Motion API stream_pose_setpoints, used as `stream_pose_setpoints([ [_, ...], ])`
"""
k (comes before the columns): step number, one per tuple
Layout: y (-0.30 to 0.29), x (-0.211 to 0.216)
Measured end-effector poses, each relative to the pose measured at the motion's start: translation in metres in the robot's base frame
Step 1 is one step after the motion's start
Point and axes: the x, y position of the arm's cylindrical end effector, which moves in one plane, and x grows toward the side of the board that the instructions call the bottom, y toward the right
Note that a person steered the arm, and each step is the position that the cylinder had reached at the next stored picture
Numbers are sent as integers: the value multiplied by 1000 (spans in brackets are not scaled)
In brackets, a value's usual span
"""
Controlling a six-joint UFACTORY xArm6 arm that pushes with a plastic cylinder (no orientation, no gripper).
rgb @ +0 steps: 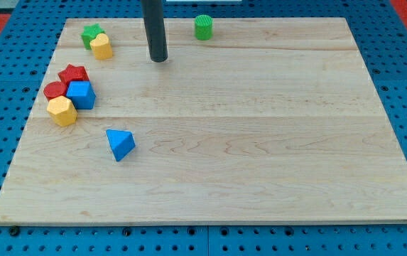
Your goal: Separate the green star and yellow heart
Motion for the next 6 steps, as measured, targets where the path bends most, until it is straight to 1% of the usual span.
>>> stream_pose_setpoints([
  [1, -31, 8],
  [2, -128, 7],
  [3, -166, -28],
  [5, 9, -18],
  [6, 72, -35],
])
